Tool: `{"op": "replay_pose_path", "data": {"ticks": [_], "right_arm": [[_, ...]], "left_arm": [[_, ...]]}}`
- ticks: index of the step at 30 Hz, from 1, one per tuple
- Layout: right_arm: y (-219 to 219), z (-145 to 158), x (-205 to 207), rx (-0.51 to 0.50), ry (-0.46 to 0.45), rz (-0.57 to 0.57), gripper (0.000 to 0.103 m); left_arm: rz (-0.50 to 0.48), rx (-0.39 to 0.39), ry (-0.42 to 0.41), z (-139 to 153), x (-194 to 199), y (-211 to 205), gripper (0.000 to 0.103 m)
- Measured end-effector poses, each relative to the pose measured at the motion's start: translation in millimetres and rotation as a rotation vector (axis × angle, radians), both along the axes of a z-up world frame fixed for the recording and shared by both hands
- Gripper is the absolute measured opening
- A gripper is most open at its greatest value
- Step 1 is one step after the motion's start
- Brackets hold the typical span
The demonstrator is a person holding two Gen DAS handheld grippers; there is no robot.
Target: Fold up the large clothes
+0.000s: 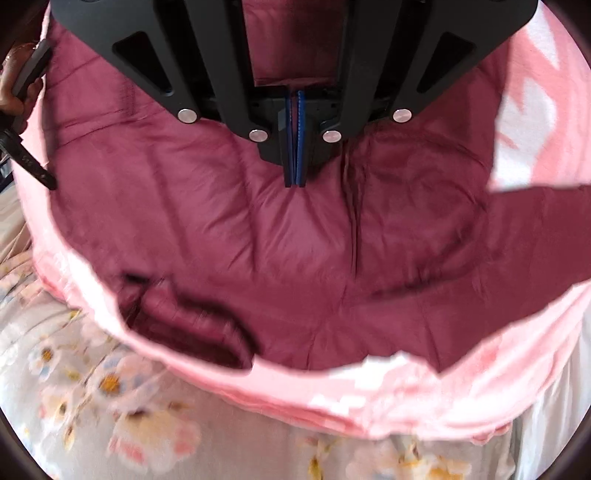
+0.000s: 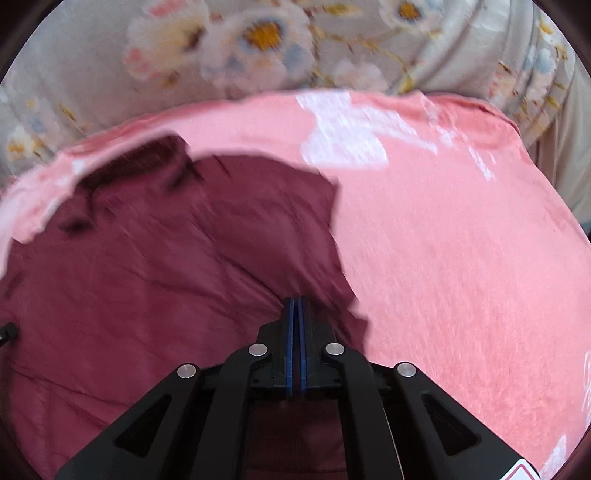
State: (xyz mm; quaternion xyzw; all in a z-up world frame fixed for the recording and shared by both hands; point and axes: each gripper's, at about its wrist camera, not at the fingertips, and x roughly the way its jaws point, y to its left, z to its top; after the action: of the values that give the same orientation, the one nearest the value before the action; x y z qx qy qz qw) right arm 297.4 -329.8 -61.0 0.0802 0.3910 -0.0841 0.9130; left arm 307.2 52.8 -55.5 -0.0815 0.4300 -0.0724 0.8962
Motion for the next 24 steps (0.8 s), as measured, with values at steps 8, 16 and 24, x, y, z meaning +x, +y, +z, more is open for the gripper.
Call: {"op": "replay_pose_path", "data": {"ticks": [8, 16, 24], "right_arm": [[52, 15, 67, 0.117, -0.026, 0.110, 0.002], [88, -21, 95, 0.140, 0.030, 0.181, 0.002], [95, -41, 94, 0.124, 0.071, 0.178, 0.000]], "left_arm": [[-0.060, 0.003, -0.063, 43, 39, -47, 0.002], [-0.091, 0.016, 0.056, -16, 73, -81, 0.002], [-0.098, 0.015, 0.032, -31, 69, -80, 0.002]]}}
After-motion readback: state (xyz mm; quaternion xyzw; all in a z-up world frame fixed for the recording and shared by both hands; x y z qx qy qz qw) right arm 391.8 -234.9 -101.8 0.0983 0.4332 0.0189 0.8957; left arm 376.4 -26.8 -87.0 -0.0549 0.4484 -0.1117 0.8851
